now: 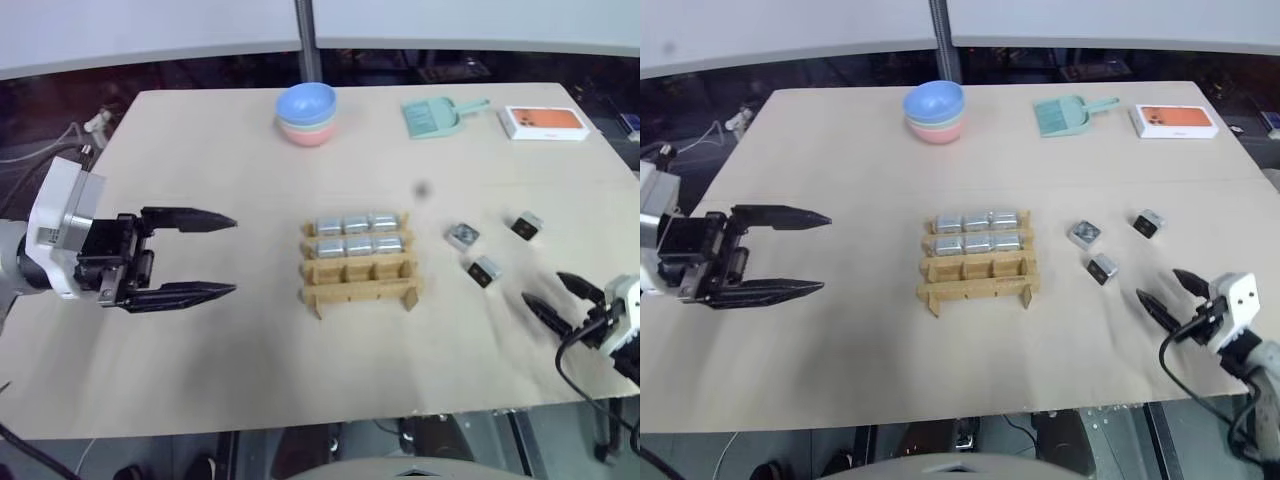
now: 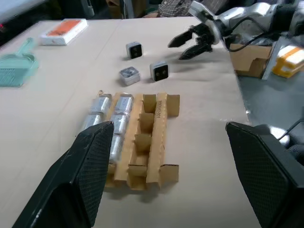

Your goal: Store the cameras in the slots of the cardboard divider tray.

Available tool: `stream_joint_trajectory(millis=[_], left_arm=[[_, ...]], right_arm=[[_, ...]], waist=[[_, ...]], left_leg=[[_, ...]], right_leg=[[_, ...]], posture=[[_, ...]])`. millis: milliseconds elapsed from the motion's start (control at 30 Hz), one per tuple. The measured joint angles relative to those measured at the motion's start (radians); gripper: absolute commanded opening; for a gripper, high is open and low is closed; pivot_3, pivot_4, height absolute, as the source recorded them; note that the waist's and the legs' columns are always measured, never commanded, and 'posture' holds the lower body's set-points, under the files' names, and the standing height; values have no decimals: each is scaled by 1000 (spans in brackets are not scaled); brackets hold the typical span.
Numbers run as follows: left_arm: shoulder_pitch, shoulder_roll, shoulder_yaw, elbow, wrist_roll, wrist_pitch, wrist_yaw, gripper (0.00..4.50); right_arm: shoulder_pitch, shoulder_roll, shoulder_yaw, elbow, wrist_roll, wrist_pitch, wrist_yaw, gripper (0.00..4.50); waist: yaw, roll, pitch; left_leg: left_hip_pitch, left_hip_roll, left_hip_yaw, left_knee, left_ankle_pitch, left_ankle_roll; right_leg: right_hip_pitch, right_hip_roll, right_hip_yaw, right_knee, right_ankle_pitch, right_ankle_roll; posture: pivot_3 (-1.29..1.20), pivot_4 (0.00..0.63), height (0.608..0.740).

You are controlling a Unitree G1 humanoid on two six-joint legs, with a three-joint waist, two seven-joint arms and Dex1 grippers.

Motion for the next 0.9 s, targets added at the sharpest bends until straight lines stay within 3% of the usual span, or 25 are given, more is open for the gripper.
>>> stream_joint_trajectory(millis=[200,467,900], left_arm=[[22,-11,9,-27,-24,43,-16,3890],[-8,-11,45,-19,-41,54,-19,3890],[50,-34,90,-16,-36,51,-23,3890]], right_arm=[[-256,-89,39,194,-62,61,-22,4500],[-577,-125,143,487,-92,147,112,4500],[-781,-133,251,841,-257,20,217,4500]], waist=[[-4,-2,1],[-2,-3,2],[-5,-3,3]], left_leg=[[2,0,0,0,0,0],[-1,-1,-1,0,0,0],[-1,-1,-1,0,0,0]], right_leg=[[0,2,1,2,0,0],[-1,2,1,1,2,-4],[-1,1,0,1,3,-4]], posture=[[0,150,740],[0,150,740],[0,150,740]])
